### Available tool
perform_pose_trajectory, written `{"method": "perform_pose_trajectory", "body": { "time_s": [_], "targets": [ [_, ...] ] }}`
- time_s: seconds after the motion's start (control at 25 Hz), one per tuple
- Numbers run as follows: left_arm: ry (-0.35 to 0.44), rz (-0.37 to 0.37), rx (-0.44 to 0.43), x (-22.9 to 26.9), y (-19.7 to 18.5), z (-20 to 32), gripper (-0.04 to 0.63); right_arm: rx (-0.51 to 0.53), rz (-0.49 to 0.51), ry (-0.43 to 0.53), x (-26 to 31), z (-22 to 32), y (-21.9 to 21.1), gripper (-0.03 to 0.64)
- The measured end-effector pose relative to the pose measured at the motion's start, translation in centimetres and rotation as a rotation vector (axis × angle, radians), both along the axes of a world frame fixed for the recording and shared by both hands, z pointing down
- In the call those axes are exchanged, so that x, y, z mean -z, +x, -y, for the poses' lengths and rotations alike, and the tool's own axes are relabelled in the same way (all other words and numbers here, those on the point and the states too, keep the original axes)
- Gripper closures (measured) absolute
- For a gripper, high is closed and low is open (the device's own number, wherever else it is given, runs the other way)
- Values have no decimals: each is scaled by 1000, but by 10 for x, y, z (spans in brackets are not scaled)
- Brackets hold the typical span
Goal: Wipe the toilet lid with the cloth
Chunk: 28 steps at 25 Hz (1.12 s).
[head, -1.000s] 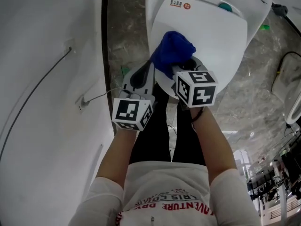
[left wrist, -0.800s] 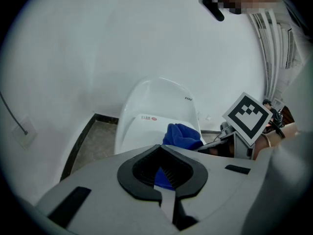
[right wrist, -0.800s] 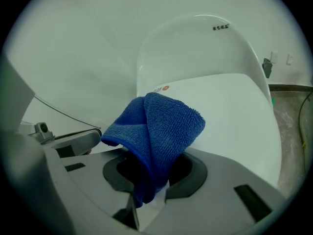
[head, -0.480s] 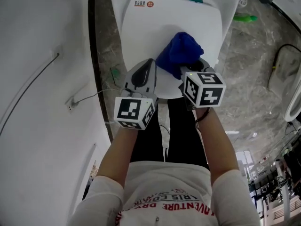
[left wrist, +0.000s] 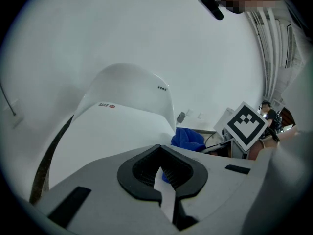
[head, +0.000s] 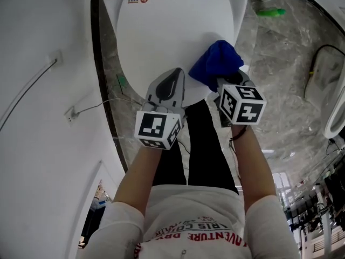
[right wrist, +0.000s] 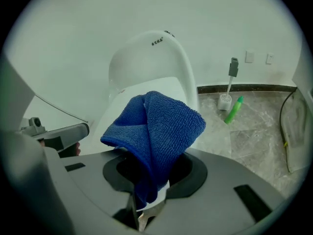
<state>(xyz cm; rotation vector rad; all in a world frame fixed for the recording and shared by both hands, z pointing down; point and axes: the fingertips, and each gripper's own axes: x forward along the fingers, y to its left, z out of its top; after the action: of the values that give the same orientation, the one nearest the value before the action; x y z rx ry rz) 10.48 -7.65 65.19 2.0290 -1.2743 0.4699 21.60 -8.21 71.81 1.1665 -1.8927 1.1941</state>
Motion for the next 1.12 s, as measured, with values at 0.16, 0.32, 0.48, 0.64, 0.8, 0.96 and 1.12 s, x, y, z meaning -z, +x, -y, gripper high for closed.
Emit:
{"method": "perform_pose_trajectory", "body": {
  "time_s": [0.16,0.32,0.48,0.64,0.8,0.96,1.12],
  "targets": [
    [-11,3,-20,-6,15,-15,589,-25,-34,-5,-9,-6,27,529],
    [-22,6,-23,-8,15,-27,589,-47,-106,-23,-17,-12,49,529],
    [-23,5,-30,-6,4,-35,589,-125,-148,-37,-13,-21,62,529],
    [-6,-6,-41,5,-22,-46,589,-174,-122,14,14,-28,42,529],
    [14,-3,-54,16,-70,-61,589,-180,-59,65,44,-38,-20,529],
    [22,8,-59,20,-127,-72,589,-143,19,71,56,-50,-105,529],
    [10,38,-38,16,-185,-84,589,-61,68,36,46,-71,-192,529]
  ]
}}
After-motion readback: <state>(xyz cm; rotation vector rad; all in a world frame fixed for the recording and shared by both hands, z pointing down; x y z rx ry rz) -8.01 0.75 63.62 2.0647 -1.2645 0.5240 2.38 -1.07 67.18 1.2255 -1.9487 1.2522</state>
